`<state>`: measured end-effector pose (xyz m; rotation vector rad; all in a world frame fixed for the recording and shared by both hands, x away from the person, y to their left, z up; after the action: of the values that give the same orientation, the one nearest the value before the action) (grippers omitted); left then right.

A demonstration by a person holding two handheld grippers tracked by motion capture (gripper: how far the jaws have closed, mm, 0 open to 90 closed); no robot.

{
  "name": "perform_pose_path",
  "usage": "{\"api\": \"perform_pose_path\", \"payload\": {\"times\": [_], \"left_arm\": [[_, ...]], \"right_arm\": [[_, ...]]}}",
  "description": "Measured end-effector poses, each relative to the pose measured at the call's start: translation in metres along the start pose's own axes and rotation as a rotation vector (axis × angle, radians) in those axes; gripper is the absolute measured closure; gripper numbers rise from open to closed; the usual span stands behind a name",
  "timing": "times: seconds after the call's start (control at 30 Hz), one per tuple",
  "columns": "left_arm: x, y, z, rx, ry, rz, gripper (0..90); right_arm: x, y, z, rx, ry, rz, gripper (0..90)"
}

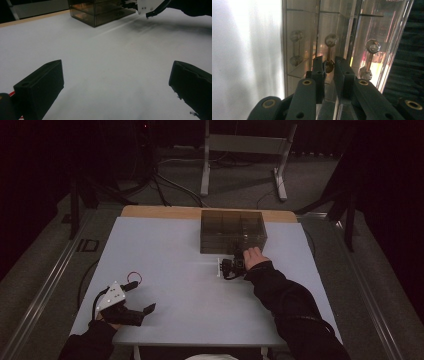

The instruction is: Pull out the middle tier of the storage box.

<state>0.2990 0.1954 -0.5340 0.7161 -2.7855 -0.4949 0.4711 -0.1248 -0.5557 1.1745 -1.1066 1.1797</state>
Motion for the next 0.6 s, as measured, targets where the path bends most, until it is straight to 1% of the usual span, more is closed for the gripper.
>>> {"api": "perform_pose_path", "payload": {"times": [0.23,0.33,0.43,0.57,0.6], "left_arm": [[0.000,0.001,-0.001,0.006,0.002,-0.001,1.2],[0.000,0.000,0.000,-0.003,-0.002,-0.001,1.2],[0.000,0.000,0.000,0.003,0.000,-0.002,1.2],[0.000,0.000,0.001,-0.006,-0.001,-0.002,1.2],[0.000,0.000,0.000,0.000,-0.002,-0.002,1.3]], "right_arm": [[0.000,0.004,0.001,0.006,0.000,0.000,80.1],[0.000,0.008,0.001,0.012,0.001,-0.006,80.1],[0.000,0.012,0.001,0.021,0.000,-0.006,80.1],[0.000,0.015,0.002,0.026,0.000,-0.005,80.1],[0.000,0.016,0.002,0.023,0.002,-0.008,80.1]]}}
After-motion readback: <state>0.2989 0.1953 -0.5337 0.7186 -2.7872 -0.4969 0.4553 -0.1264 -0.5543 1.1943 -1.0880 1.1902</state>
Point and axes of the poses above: each handheld gripper's, and its own axes: y roughly backward along the jaws, z roughly out of its underside, x roughly to its right, the point moved 7 cm from there along -y, roughly forward along the jaws, and after that the axes turned 14 degrees about z, right-handed, at the moved point
